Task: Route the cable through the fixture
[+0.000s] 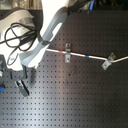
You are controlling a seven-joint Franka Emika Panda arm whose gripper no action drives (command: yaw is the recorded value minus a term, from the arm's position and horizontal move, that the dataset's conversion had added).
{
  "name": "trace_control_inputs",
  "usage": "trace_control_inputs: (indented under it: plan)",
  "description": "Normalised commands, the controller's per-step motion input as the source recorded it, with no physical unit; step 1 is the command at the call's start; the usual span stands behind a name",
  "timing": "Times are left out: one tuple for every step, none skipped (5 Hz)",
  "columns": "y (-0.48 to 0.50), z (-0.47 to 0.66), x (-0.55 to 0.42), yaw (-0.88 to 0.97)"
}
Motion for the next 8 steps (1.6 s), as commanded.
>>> trace_control_inputs:
  plan:
    - [0.036,-0.28,0.138,0.0]
    - [0.121,-0.48,0.097,0.0]
    - [0.281,-0.38,-0.042,0.0]
    - [0.22,-0.23,-0.137,0.0]
    - [0.366,0.12,-0.173,-0.03]
    - [0.341,0.22,-0.347,-0.03]
    - [0.356,0.21,-0.415,-0.01]
    - [0.164,0.01,-0.078,-0.13]
